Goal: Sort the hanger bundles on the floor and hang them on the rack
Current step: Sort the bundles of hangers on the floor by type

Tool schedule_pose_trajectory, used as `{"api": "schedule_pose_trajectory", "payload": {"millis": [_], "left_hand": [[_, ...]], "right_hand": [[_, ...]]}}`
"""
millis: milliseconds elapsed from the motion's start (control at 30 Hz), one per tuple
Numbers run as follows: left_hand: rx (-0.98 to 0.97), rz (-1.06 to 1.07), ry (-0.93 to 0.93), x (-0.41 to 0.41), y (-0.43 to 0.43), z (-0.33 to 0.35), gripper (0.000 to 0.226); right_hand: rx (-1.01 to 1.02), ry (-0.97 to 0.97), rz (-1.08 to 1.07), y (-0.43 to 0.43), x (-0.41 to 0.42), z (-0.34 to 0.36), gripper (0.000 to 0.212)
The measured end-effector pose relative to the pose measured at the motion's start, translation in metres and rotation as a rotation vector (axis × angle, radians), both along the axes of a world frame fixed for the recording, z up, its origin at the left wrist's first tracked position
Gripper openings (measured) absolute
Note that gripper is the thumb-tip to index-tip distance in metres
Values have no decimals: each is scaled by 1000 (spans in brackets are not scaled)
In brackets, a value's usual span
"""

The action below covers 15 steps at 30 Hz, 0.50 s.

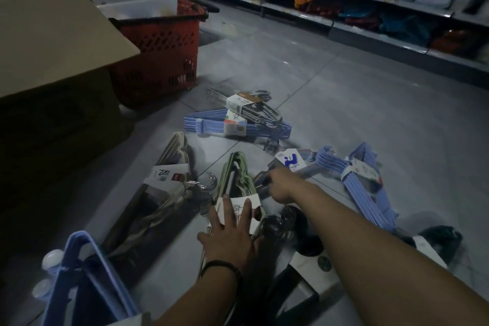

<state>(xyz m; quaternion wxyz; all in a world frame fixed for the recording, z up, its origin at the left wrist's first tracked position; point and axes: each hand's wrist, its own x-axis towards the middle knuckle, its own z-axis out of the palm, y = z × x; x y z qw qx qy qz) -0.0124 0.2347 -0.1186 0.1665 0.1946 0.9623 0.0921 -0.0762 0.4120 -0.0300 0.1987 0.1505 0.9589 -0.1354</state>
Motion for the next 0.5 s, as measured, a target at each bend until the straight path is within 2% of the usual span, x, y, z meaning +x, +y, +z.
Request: {"api": "schedule_pose_trajectory", "payload": {"millis": [67, 233, 333, 400, 500], "left_hand": [[-1, 2, -1, 2, 1, -2, 85], [5, 8, -27, 0, 6, -2, 84], [-14, 10, -13, 0, 4, -6, 85], [-24, 9, 0, 1, 4, -8, 85], [-28, 13, 17, 3, 7, -11, 86]], "right_hand": [[45, -66, 66, -6, -9, -9, 41], [56, -187, 67, -10, -26, -41, 44], [209, -227, 77, 0, -22, -49, 58], [358, -243, 85, 11, -20, -50, 53], [384, -257, -31, 26, -18, -45, 65]]}}
